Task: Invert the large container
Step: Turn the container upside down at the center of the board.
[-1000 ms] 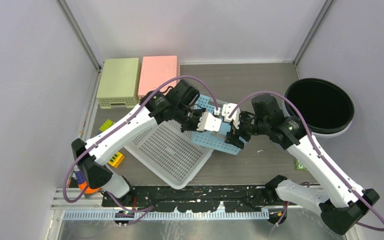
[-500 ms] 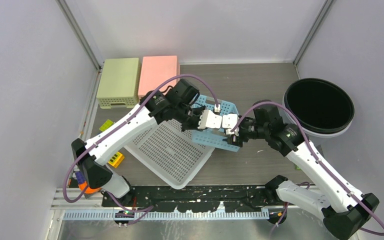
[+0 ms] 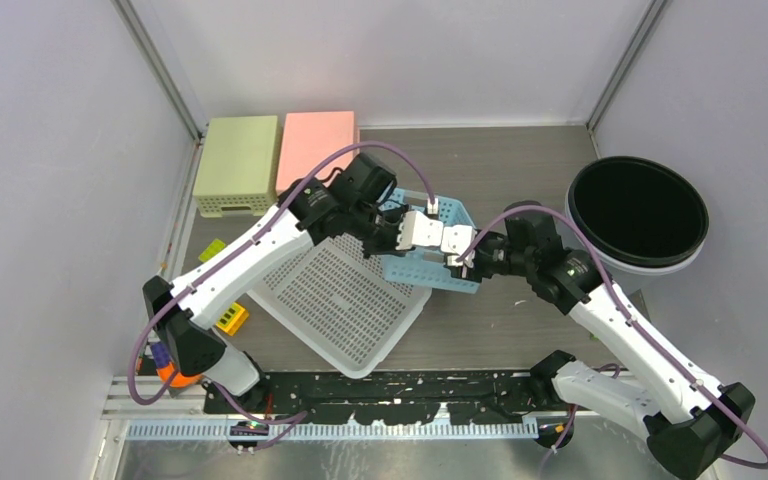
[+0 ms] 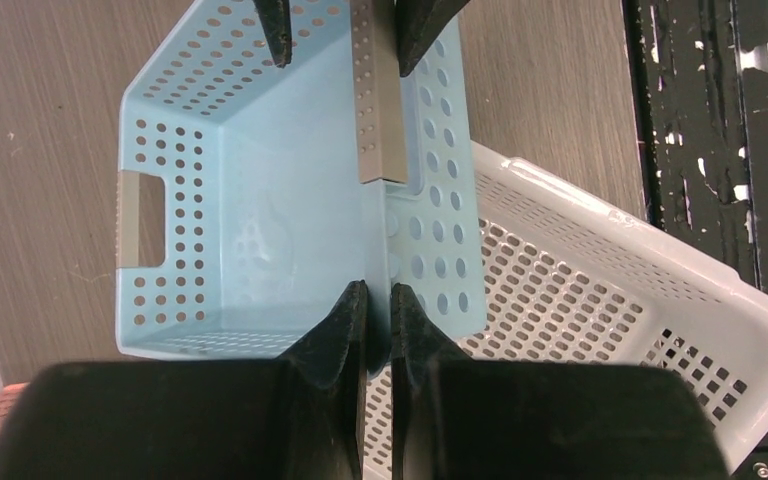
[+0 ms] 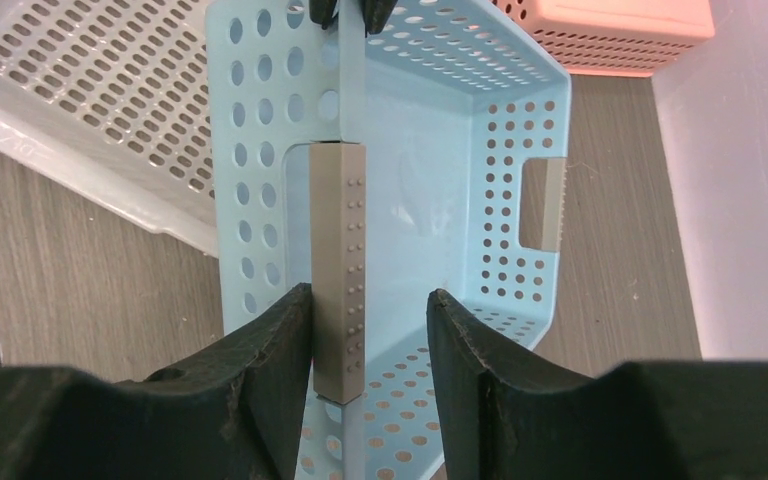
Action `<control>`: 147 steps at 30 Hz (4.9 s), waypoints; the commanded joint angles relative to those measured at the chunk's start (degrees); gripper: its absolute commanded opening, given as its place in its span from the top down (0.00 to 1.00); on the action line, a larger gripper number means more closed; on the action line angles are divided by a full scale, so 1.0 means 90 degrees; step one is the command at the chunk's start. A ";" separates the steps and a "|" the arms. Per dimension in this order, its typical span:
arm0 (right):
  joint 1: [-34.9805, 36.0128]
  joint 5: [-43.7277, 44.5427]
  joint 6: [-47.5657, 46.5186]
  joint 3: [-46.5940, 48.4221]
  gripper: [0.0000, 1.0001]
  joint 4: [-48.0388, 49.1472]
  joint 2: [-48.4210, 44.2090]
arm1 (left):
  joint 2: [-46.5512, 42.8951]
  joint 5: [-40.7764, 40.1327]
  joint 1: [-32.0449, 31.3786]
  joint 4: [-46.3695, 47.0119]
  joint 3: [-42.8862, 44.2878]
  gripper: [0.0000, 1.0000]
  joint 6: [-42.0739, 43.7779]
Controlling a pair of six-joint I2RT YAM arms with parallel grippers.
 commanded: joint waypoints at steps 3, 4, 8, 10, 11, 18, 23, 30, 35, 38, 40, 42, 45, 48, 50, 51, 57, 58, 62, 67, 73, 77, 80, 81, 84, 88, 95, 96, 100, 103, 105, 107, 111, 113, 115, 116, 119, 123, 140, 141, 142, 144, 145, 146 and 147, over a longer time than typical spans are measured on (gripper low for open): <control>0.0169 0.0523 -0.0040 0.0044 0.51 0.0545 0.0115 | 0.0094 0.0058 0.0063 0.0453 0.0363 1.00 -0.0482; 0.0173 0.0572 -0.0066 0.0040 0.52 0.0568 0.0139 | 0.0102 0.0057 0.0074 0.0482 0.0376 1.00 -0.0518; 0.0219 0.0688 -0.0198 -0.0042 0.53 0.0678 0.0207 | 0.0127 0.0095 0.0100 0.0526 0.0406 1.00 -0.0585; 0.0243 0.0732 -0.0292 -0.0064 0.55 0.0706 0.0239 | 0.0134 0.0143 0.0120 0.0543 0.0417 1.00 -0.0609; 0.0241 0.0746 -0.0337 -0.0069 0.55 0.0704 0.0254 | 0.0142 0.0154 0.0125 0.0549 0.0418 1.00 -0.0622; 0.0310 0.0878 -0.0521 -0.0028 0.71 0.0676 0.0317 | 0.0190 0.0175 0.0145 0.0558 0.0495 1.00 -0.0692; 0.0316 0.0963 -0.0621 0.0115 0.90 0.0406 0.0261 | 0.0096 0.0084 0.0210 0.0582 0.0540 0.91 -0.0700; 0.0323 0.1159 -0.0596 0.0541 0.99 0.0014 0.0196 | -0.0147 -0.0252 0.0322 0.0719 0.0680 0.29 -0.0779; 0.0323 0.1404 -0.0579 0.0941 0.99 -0.0280 0.0219 | -0.0413 -0.0690 0.0467 0.0875 0.0944 0.01 -0.0927; 0.0312 0.1462 -0.0462 0.1228 0.98 -0.0444 0.0265 | -0.0612 -0.1251 0.0615 0.1100 0.1115 0.00 -0.1057; 0.0312 0.1498 -0.0377 0.1456 0.98 -0.0596 0.0313 | -0.0758 -0.1735 0.0746 0.1344 0.1159 0.00 -0.1151; 0.0312 0.1574 -0.0186 0.1684 0.94 -0.0673 0.0381 | -0.0926 -0.2296 0.0876 0.1644 0.1052 0.00 -0.1178; 0.0312 0.1912 0.0220 0.2062 0.89 -0.0695 0.0567 | -0.1229 -0.3136 0.1118 0.2232 0.0563 0.00 -0.1247; 0.0301 0.2394 0.0640 0.2444 0.89 -0.0736 0.0865 | -0.1533 -0.3386 0.1272 0.2601 -0.0126 0.00 -0.1183; 0.0279 0.2822 0.0991 0.2795 0.89 -0.0856 0.1193 | -0.1747 -0.3403 0.1363 0.2738 -0.0586 0.00 -0.1111; 0.0254 0.2947 0.1158 0.2980 0.89 -0.0944 0.1334 | -0.1862 -0.3397 0.1412 0.2793 -0.0804 0.00 -0.1092; -0.0317 0.2837 0.2079 0.3921 0.89 -0.1182 0.2060 | -0.2195 -0.3197 0.1948 0.2507 -0.1469 0.00 -0.1228; -0.0497 0.2647 0.2343 0.4085 0.90 -0.1194 0.2165 | -0.2241 -0.3088 0.2058 0.2437 -0.1560 0.00 -0.1264; -0.1259 0.1806 0.3183 0.4670 0.90 -0.1233 0.2628 | -0.2590 -0.2528 0.2495 0.2402 -0.2105 0.00 -0.1411; -0.1878 0.0917 0.4172 0.5132 0.92 -0.1129 0.3068 | -0.3058 -0.1776 0.2873 0.2163 -0.2553 0.00 -0.1414; -0.2456 0.0056 0.5617 0.5281 0.93 -0.0515 0.3509 | -0.3528 -0.1197 0.2980 0.1860 -0.3154 0.00 -0.1340; -0.2887 -0.0534 0.6741 0.5388 0.92 -0.0127 0.3897 | -0.3784 -0.0960 0.3023 0.1829 -0.3554 0.00 -0.1314; -0.3137 -0.0850 0.7424 0.5396 0.92 0.0180 0.4219 | -0.3936 -0.0763 0.3054 0.1926 -0.3874 0.00 -0.1348; -0.3180 -0.0862 0.7537 0.5378 0.92 0.0225 0.4319 | -0.3961 -0.0698 0.3063 0.1970 -0.3945 0.00 -0.1365; -0.3270 -0.0716 0.7655 0.5237 0.92 0.0325 0.4528 | -0.4039 -0.0541 0.3101 0.2063 -0.4114 0.00 -0.1421; -0.3365 -0.0545 0.7685 0.4917 0.92 0.0570 0.4696 | -0.4134 -0.0345 0.3150 0.2055 -0.4231 0.00 -0.1397; -0.3398 -0.0081 0.7355 0.4566 0.91 0.0838 0.4886 | -0.4310 -0.0086 0.3266 0.1996 -0.4386 0.00 -0.1396; -0.3403 -0.0005 0.7290 0.4519 0.91 0.0882 0.4906 | -0.4327 -0.0054 0.3293 0.2011 -0.4413 0.00 -0.1406; -0.3398 0.0277 0.7090 0.4309 0.90 0.1065 0.4973 | -0.4392 0.0002 0.3365 0.2053 -0.4525 0.00 -0.1417; -0.3407 0.0356 0.7015 0.4202 0.88 0.1138 0.5064 | -0.4383 0.0073 0.3430 0.2046 -0.4523 0.00 -0.1437; -0.3412 0.0395 0.6995 0.4181 0.88 0.1152 0.5143 | -0.4370 0.0119 0.3459 0.2054 -0.4523 0.00 -0.1461; -0.3431 0.0431 0.6943 0.4142 0.87 0.1210 0.5211 | -0.4350 0.0171 0.3489 0.2036 -0.4523 0.00 -0.1462; -0.3517 0.0376 0.6910 0.4053 0.87 0.1373 0.5356 | -0.4327 0.0272 0.3523 0.2017 -0.4514 0.00 -0.1471; -0.3515 0.0343 0.6905 0.4004 0.87 0.1438 0.5419 | -0.4311 0.0334 0.3540 0.1997 -0.4514 0.00 -0.1476; -0.3515 0.0309 0.6907 0.3939 0.86 0.1522 0.5496 | -0.4283 0.0380 0.3549 0.1992 -0.4514 0.00 -0.1485; -0.3515 0.0250 0.6911 0.3916 0.85 0.1568 0.5532 | -0.4273 0.0391 0.3557 0.1992 -0.4514 0.00 -0.1486; -0.3749 0.0040 0.6915 0.3817 0.84 0.1714 0.5604 | -0.4261 0.0464 0.3594 0.1998 -0.4528 0.00 -0.1490; -0.3809 -0.0064 0.6920 0.3761 0.81 0.1788 0.5677 | -0.4242 0.0571 0.3657 0.2003 -0.4539 0.00 -0.1495; -0.3837 0.0097 0.6660 0.3845 0.73 0.1676 0.6118 | -0.4222 0.0871 0.3860 0.1978 -0.4533 0.00 -0.1520; -0.3837 0.0127 0.6637 0.3863 0.72 0.1642 0.6140 | -0.4215 0.0896 0.3879 0.1977 -0.4533 0.00 -0.1524; -0.3837 0.0154 0.6604 0.3910 0.72 0.1601 0.6159 | -0.4212 0.0913 0.3893 0.1979 -0.4524 0.00 -0.1527; -0.3837 0.0217 0.6509 0.4021 0.70 0.1473 0.6232 | -0.4198 0.0948 0.3922 0.1984 -0.4523 0.00 -0.1543; -0.3837 0.0237 0.6457 0.4096 0.70 0.1403 0.6263 | -0.4188 0.0963 0.3938 0.1984 -0.4523 0.00 -0.1539; -0.3840 0.0236 0.6388 0.4166 0.70 0.1324 0.6314 | -0.4174 0.0977 0.3957 0.1980 -0.4524 0.00 -0.1551; -0.3851 0.0232 0.6346 0.4246 0.69 0.1250 0.6378 | -0.4165 0.0993 0.3976 0.1982 -0.4515 0.00 -0.1559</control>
